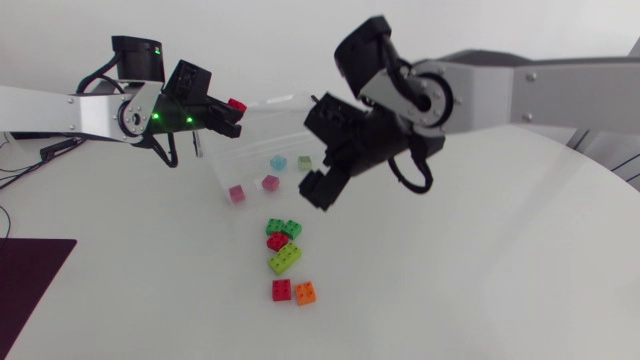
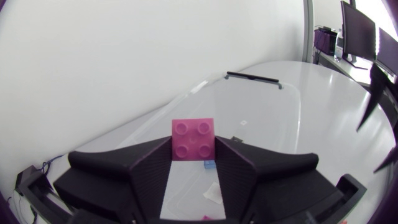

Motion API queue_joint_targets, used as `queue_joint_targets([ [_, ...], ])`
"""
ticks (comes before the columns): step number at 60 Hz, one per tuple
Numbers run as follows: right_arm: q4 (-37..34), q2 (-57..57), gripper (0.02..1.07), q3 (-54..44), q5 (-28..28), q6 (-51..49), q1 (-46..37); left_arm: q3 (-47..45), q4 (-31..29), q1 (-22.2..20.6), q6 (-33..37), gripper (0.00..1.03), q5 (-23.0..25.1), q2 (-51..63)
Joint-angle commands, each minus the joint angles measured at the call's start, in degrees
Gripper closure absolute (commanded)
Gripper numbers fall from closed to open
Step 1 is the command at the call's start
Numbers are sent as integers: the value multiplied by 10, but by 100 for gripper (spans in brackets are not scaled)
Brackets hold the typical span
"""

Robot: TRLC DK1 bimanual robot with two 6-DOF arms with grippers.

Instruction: Pick up the duplo bricks and place them in the container

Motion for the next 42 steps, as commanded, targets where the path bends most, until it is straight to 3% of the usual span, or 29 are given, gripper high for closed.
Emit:
queue_joint_targets([
  [1,-2,-19,9,-73,-9,-38,18,39,0,-2,-13,29,-1,37],
  [5,-9,-24,9,-117,-34,-79,32,35,-3,-3,-11,12,-1,38],
  [12,-31,-23,9,-145,-53,-127,57,-12,-3,-1,-1,6,0,-11],
  [20,-35,-4,10,-142,-53,-157,81,-77,-21,-1,42,6,16,-86],
  [30,-71,38,10,-111,-50,-192,104,-144,-109,19,105,6,95,-194],
  [34,-89,59,11,-97,-48,-201,113,-174,-173,24,161,6,136,-237],
  [42,-109,99,15,-71,-41,-212,119,-240,-228,20,235,6,158,-293],
])
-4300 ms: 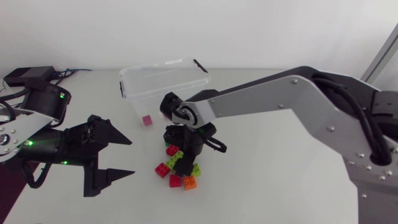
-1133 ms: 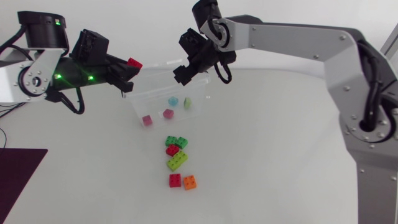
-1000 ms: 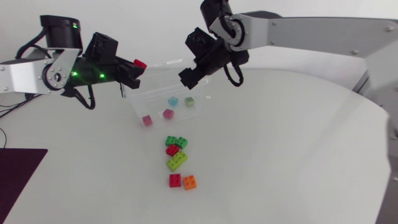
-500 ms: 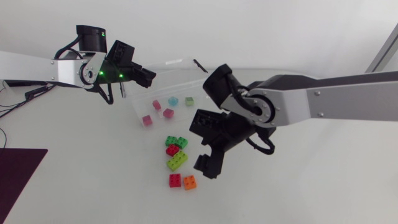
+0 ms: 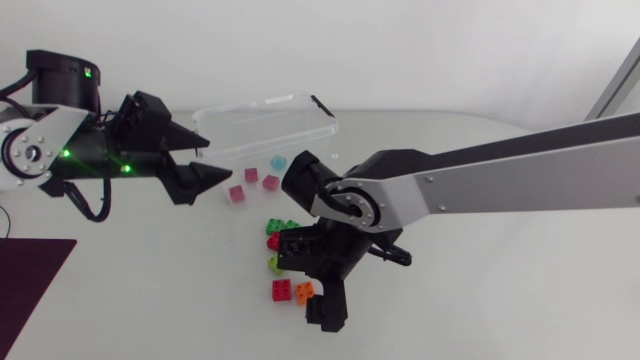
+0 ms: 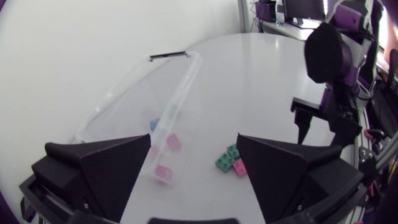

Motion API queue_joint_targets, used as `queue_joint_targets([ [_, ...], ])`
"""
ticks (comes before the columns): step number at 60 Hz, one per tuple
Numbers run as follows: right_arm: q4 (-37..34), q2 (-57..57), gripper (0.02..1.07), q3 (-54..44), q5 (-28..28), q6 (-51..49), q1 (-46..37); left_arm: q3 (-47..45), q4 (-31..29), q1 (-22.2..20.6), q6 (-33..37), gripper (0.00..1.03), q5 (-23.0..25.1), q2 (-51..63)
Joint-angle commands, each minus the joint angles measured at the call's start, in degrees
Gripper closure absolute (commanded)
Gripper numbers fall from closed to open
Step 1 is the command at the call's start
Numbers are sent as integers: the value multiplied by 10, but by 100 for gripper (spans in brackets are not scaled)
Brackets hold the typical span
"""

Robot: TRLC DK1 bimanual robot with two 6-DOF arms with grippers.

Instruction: Pick up the duplo bricks and place them in the container

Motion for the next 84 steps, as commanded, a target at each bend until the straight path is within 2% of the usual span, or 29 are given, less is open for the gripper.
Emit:
queue_joint_targets([
  [1,-18,32,15,26,6,-22,5,-47,-28,-6,63,6,10,-27],
  [15,-37,77,15,63,18,-37,3,-103,-70,-34,130,6,11,-47],
  [20,-44,95,21,77,31,-46,6,-115,-76,-49,137,6,11,-47],
  [25,-46,105,21,84,35,-49,9,-125,-78,-59,143,6,11,-47],
  [28,-56,117,30,93,39,-55,10,-136,-78,-72,148,6,7,-47],
  [33,-58,125,33,99,39,-56,10,-142,-78,-79,150,6,5,-44],
  [40,-57,135,51,101,39,-56,13,-153,-75,-98,151,6,2,-37],
  [48,-45,135,80,92,38,-54,9,-165,-71,-131,151,7,-4,-28],
  [49,-45,131,81,91,36,-54,8,-166,-71,-134,151,7,-6,-27],
  [65,-50,40,81,61,17,-47,-44,-190,-40,-194,151,7,-25,-1],
  [84,-51,-42,81,91,-14,-23,-117,-180,39,-239,148,7,-62,126],
])
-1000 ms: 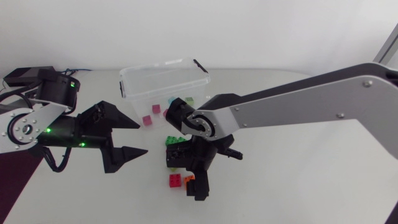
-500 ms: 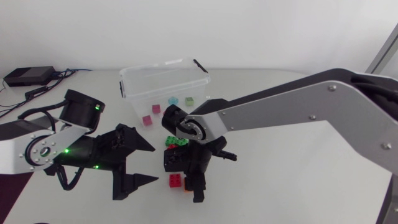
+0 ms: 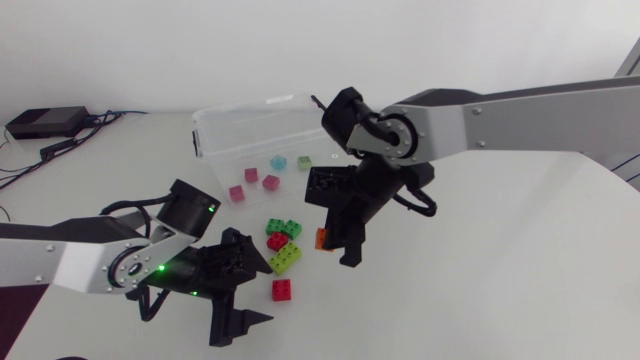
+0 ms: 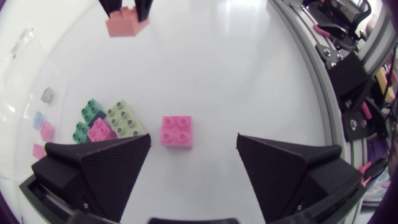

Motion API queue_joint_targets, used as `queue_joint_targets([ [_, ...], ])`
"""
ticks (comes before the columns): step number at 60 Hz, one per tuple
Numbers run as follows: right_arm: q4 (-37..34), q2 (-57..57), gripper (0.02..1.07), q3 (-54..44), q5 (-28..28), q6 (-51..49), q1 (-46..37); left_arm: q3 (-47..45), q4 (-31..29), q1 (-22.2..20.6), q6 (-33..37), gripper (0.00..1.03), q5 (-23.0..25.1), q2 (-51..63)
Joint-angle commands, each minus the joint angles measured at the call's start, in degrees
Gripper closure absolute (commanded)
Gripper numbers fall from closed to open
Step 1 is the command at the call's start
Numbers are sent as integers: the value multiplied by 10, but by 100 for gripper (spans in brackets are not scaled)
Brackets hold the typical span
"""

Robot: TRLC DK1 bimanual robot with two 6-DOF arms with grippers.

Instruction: Pick up the duplo bricks and place them in the container

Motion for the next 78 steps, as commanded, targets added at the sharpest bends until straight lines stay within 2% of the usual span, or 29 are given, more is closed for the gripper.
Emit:
queue_joint_targets([
  [1,-7,-22,81,15,-11,11,-10,-3,21,-9,11,7,-6,43],
  [7,-6,-42,81,17,-16,17,-19,4,52,-17,6,7,-16,75],
  [21,-1,-59,81,34,-36,31,-37,28,64,-30,-8,10,-24,116],
  [27,28,-54,81,56,-54,61,-56,40,69,-37,-21,14,-30,130],
  [31,44,-44,81,79,-66,82,-71,47,69,-41,-28,26,-32,138],
  [37,81,-20,81,121,-70,120,-90,55,69,-43,-45,72,-36,144],
  [39,88,-11,81,135,-71,131,-92,56,69,-42,-48,80,-36,143],
  [66,157,109,81,268,-58,214,-100,61,-23,20,-59,81,-21,-53],
  [78,193,159,81,309,-46,243,-110,87,-26,57,-80,81,-7,-101],
])
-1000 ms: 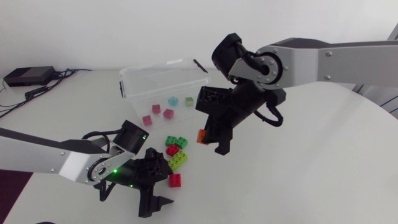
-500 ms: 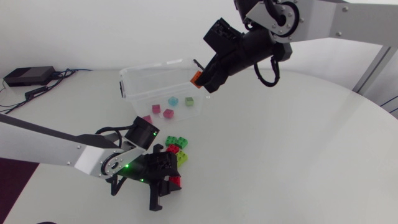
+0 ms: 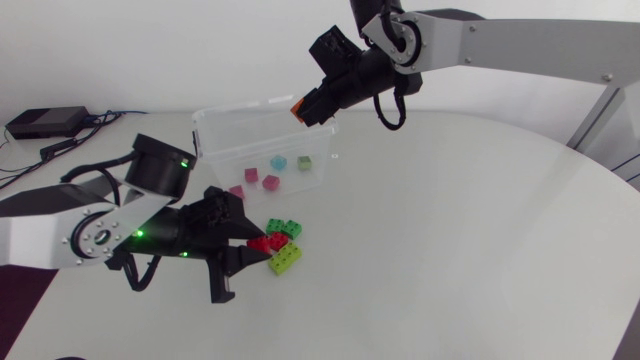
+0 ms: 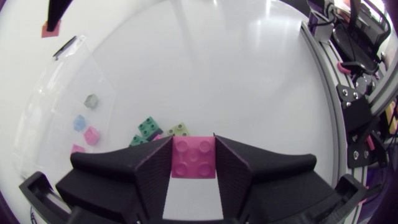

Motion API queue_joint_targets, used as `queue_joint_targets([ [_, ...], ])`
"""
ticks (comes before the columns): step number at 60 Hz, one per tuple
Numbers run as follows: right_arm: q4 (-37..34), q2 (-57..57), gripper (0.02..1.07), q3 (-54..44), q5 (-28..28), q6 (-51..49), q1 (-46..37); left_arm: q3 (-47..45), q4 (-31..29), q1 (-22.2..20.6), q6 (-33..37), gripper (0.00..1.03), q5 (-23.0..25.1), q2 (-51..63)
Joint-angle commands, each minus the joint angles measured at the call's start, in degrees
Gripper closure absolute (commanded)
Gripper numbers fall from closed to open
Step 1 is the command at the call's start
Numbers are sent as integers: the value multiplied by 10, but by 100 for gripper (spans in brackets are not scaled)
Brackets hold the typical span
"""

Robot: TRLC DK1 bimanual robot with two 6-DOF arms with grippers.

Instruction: Pick up the duplo bricks and place them in the container

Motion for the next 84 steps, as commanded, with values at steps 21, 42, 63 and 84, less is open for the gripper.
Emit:
queue_joint_targets([
  [21,42,101,80,88,29,52,-7,53,121,112,-117,79,31,-36],
  [42,54,72,9,56,61,44,5,137,257,166,-259,77,26,73],
  [63,59,-81,9,-153,49,7,33,217,311,172,-302,75,-31,202],
  [84,76,-88,10,-268,41,-13,72,322,301,188,-341,68,-51,308],
])
